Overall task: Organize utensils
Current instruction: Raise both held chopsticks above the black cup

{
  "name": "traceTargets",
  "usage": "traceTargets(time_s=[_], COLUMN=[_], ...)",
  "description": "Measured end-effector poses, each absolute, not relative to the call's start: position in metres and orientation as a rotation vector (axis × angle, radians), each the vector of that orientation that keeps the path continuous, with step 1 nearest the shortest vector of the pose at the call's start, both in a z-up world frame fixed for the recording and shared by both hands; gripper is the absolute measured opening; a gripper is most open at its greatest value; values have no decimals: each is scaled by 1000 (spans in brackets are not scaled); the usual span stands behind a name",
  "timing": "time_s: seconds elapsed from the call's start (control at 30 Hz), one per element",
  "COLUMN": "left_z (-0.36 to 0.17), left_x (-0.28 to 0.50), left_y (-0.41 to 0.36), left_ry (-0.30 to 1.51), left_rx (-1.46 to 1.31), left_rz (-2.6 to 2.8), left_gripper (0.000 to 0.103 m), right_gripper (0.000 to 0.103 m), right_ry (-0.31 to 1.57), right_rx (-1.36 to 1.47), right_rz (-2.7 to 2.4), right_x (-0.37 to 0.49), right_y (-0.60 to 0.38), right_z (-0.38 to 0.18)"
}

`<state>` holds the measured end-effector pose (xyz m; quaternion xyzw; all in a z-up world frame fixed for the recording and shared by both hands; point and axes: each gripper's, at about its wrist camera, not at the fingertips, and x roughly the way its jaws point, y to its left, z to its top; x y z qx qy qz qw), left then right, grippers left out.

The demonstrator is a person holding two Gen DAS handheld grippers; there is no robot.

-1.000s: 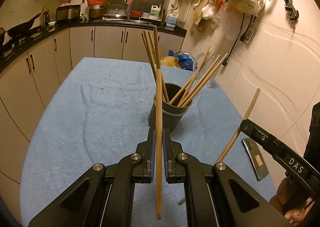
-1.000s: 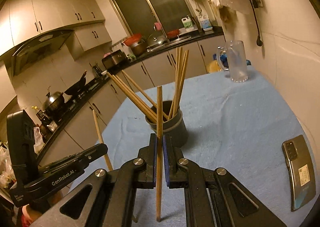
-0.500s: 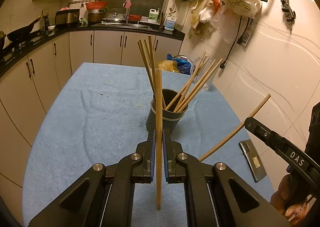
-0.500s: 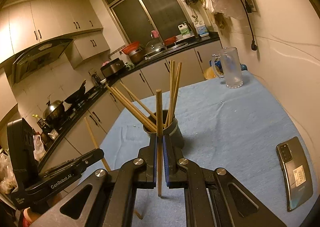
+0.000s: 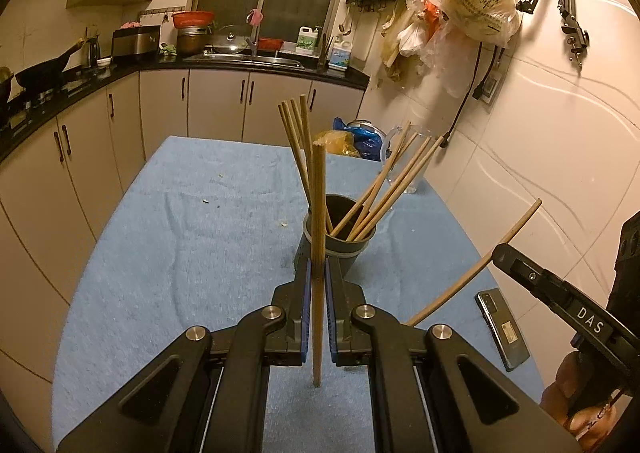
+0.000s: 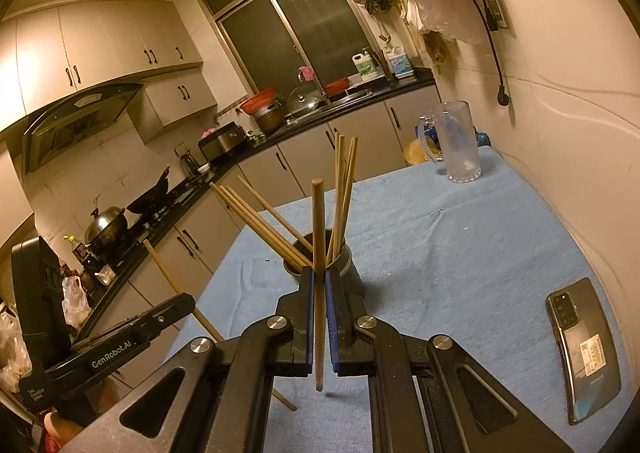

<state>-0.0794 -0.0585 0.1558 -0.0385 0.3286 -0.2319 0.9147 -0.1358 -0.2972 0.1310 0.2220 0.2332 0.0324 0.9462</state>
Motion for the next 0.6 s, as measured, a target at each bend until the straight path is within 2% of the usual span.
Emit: traceTargets(time_s=[0.6], left_z=[167], left_x=[-78], left_y=[-60], left_ry=[664], left_rx=[-78], left_rz=[-481], left_gripper=[7], right_gripper=[6], right_ry=[459], right_rx=[462], right_rz=[58], right_x=[-139], right_y=[-301], right_z=[140])
